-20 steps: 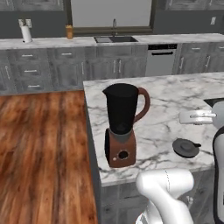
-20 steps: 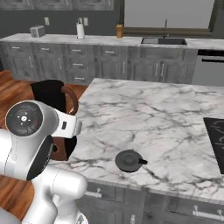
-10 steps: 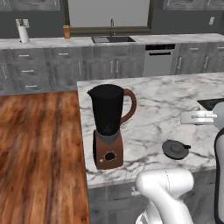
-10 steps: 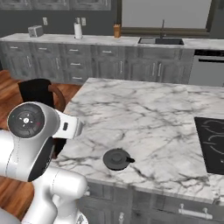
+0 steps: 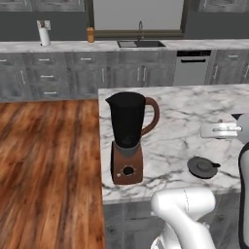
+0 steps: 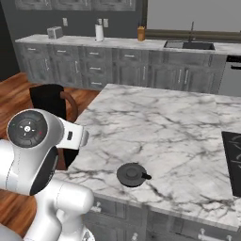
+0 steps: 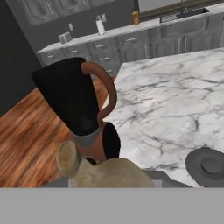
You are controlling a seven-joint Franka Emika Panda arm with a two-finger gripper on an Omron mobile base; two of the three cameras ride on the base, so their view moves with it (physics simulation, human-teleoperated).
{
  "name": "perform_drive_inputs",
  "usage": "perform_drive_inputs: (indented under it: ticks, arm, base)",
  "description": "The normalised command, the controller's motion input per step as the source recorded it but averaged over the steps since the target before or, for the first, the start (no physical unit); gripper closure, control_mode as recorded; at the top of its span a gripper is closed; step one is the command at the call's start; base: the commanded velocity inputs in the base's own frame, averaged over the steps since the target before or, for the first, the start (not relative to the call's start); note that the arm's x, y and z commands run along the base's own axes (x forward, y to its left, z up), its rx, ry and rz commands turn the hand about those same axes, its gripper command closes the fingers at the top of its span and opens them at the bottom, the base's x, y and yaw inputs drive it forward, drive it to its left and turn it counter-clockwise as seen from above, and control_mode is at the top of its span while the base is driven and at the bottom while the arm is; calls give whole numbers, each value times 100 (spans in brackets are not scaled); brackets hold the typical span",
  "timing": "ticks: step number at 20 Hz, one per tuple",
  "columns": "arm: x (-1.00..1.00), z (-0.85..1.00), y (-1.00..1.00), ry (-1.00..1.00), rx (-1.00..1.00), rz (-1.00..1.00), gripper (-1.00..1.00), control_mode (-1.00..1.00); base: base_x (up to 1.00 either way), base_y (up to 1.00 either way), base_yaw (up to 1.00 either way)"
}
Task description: Grab the lime and garlic from the fridge, place them in the blender, close the lid, and turn on the blender to create a marinade.
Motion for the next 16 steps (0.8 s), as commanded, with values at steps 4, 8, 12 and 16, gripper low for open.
perform_drive_inputs:
  ticks: [4, 8, 12, 16]
  arm:
    - [0, 0, 0, 0, 0, 0, 100, 100]
    - [21, 34, 1, 2, 0, 0, 100, -100]
    - [50, 100, 25, 0, -10, -1, 100, -100]
    - [62, 72, 85, 7, -13, -2, 100, -100]
  base:
    - [-8, -8, 8]
    - [0, 0, 0]
    - [0, 0, 0]
    - [0, 0, 0]
